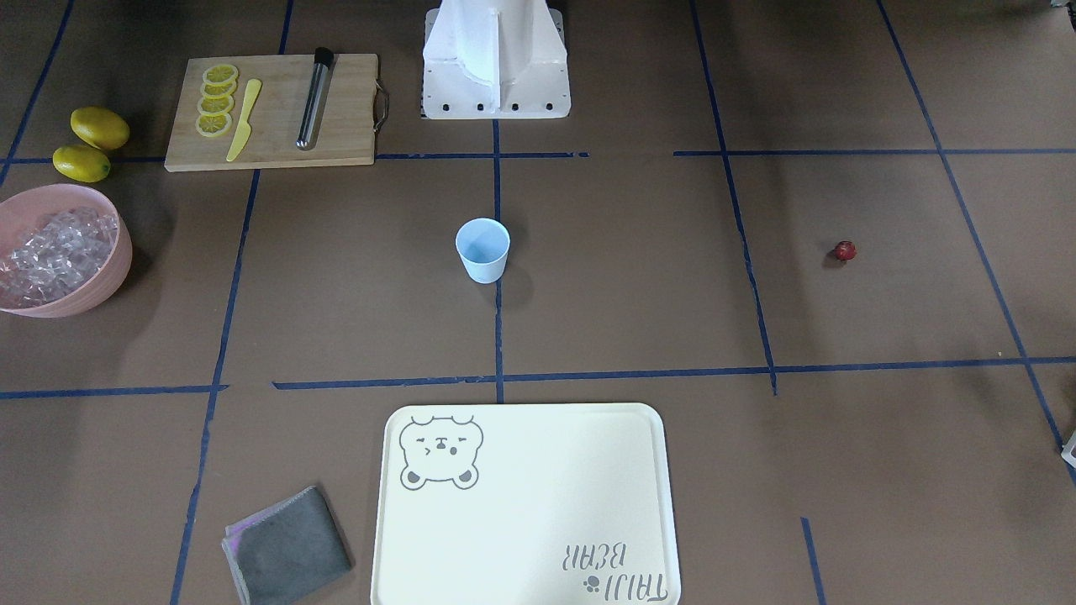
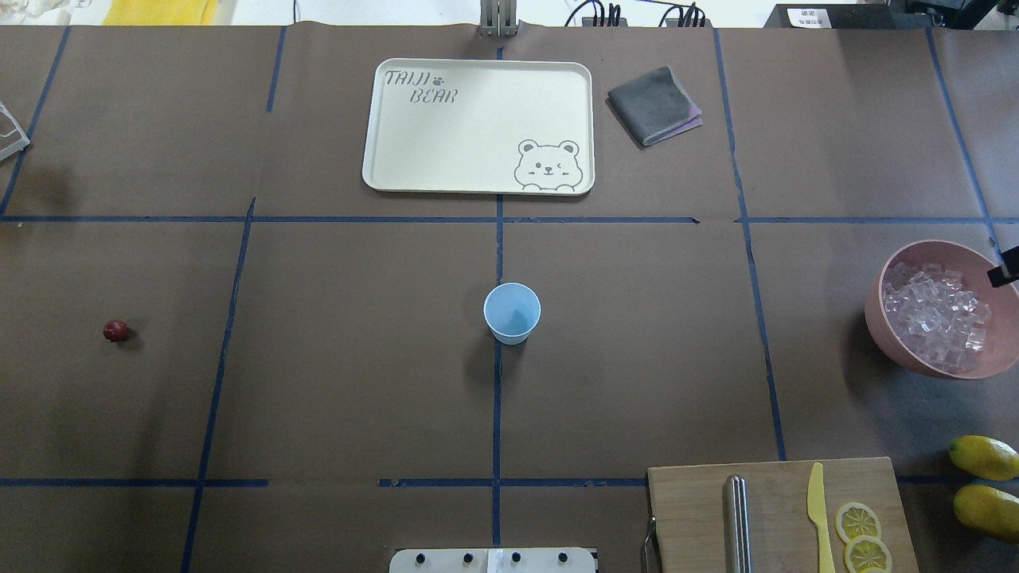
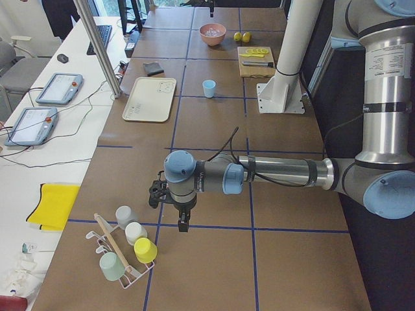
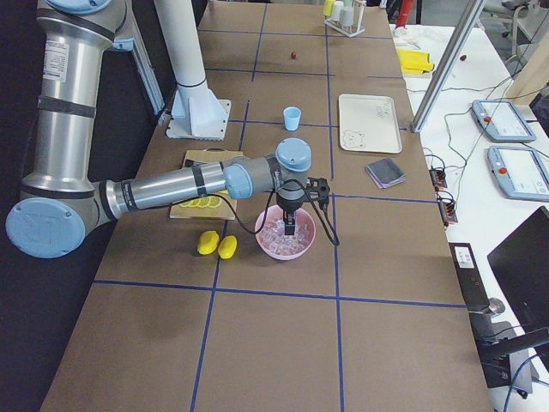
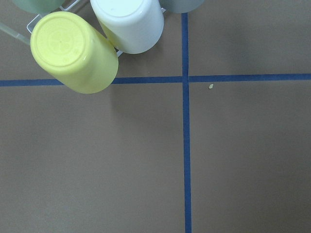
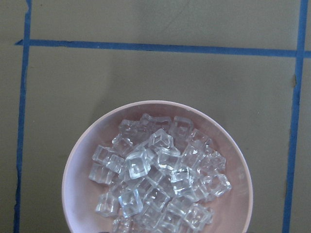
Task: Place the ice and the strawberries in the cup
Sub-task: 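Lower the right gripper into the pink bowl of ice cubes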
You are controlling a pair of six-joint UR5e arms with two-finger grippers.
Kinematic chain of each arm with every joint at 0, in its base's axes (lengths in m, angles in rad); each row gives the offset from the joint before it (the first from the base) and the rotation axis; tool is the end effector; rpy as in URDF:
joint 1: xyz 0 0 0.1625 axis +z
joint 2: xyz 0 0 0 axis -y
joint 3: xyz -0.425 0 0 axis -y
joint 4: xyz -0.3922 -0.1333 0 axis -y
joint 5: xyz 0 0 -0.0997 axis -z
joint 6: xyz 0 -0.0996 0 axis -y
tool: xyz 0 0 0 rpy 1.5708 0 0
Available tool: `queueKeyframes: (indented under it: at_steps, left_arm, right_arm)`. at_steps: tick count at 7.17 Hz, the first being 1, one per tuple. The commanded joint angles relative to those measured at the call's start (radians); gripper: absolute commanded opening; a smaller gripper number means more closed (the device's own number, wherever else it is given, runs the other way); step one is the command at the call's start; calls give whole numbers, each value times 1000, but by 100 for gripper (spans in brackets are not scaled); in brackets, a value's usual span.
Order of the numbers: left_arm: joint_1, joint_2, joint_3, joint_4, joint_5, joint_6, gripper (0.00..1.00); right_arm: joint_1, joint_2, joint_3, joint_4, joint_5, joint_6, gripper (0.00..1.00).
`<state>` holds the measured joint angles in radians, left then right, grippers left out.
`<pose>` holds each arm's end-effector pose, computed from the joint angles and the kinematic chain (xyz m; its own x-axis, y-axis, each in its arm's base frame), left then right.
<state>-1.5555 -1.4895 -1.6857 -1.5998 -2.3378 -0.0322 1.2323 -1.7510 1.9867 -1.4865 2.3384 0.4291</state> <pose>-0.0571 -0.4624 0.6383 0.7194 0.0223 -0.6943 0.0079 0.9992 0.0402 -0.0798 -0.4197 0.5257 0.6824 -0.0321 0.7303 0.0344 0.9993 0.0118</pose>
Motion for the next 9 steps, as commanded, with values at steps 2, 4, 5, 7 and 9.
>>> queueKeyframes:
  at_steps: [2, 4, 5, 7, 9]
  left_arm:
    - [2, -2, -5, 0, 0, 0, 100]
    - [3, -2, -5, 0, 0, 0, 100]
    - [3, 0, -6, 0, 2, 0, 100]
    - [3, 0, -5, 0, 2, 0, 100]
    - [3, 0, -3, 0, 5, 0, 100]
  right_arm:
    - [-122, -39, 17, 102, -74, 302, 93]
    - [-165, -35, -69, 254, -74, 425, 93]
    - [-203, -30, -83, 294, -74, 492, 92]
    - [-211, -25, -85, 299, -73, 497, 88]
    - [-214, -25, -88, 298, -74, 497, 82]
